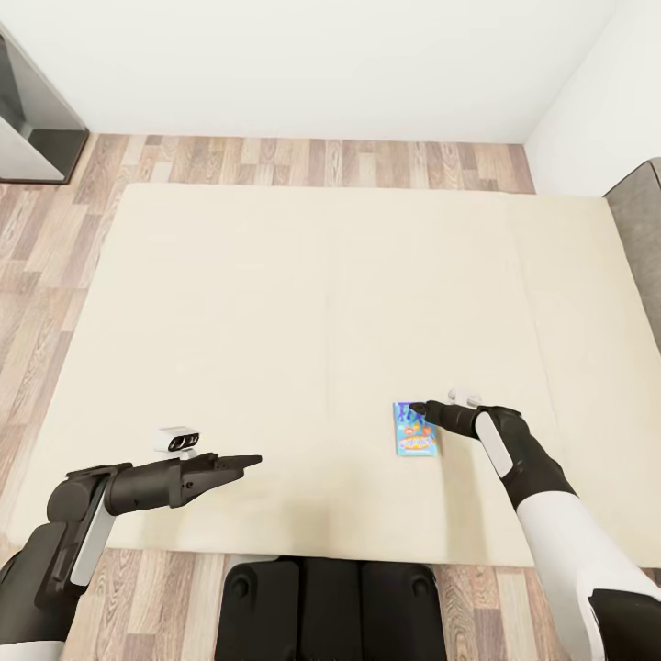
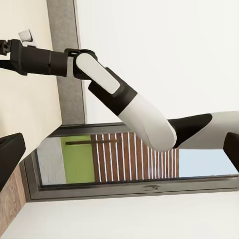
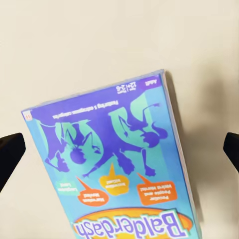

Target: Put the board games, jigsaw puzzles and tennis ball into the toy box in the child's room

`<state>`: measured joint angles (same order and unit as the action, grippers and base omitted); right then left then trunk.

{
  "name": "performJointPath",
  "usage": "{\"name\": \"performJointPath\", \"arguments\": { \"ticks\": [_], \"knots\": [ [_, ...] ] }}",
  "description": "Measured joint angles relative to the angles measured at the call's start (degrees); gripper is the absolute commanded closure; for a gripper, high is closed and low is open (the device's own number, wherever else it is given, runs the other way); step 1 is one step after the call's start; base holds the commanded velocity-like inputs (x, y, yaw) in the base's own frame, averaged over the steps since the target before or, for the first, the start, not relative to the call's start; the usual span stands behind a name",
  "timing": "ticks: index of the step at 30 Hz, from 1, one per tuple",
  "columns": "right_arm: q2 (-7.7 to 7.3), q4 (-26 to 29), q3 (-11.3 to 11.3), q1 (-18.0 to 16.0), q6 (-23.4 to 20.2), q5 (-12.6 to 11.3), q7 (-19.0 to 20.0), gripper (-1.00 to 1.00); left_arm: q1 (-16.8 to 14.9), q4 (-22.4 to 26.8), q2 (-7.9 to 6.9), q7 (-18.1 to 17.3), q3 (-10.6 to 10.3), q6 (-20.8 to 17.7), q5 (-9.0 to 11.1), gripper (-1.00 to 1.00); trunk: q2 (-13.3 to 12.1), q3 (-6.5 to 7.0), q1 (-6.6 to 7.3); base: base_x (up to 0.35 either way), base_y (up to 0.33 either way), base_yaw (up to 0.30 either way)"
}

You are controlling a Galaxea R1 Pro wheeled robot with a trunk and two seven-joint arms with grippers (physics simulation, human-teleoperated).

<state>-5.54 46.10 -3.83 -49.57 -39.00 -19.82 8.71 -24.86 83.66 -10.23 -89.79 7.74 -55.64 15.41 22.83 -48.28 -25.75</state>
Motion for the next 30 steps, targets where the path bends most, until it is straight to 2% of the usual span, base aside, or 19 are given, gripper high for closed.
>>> {"name": "performJointPath", "arguments": {
  "ticks": [30],
  "knots": [
    [-0.01, -0.50, 0.24, 0.36, 0.10, -0.09, 0.13, -1.00, 0.00, 0.02, -0.38, 0.00, 0.26, 0.00, -0.01, -1.00, 0.00, -0.17, 0.00, 0.000, 0.000, 0.000]
  ]
}}
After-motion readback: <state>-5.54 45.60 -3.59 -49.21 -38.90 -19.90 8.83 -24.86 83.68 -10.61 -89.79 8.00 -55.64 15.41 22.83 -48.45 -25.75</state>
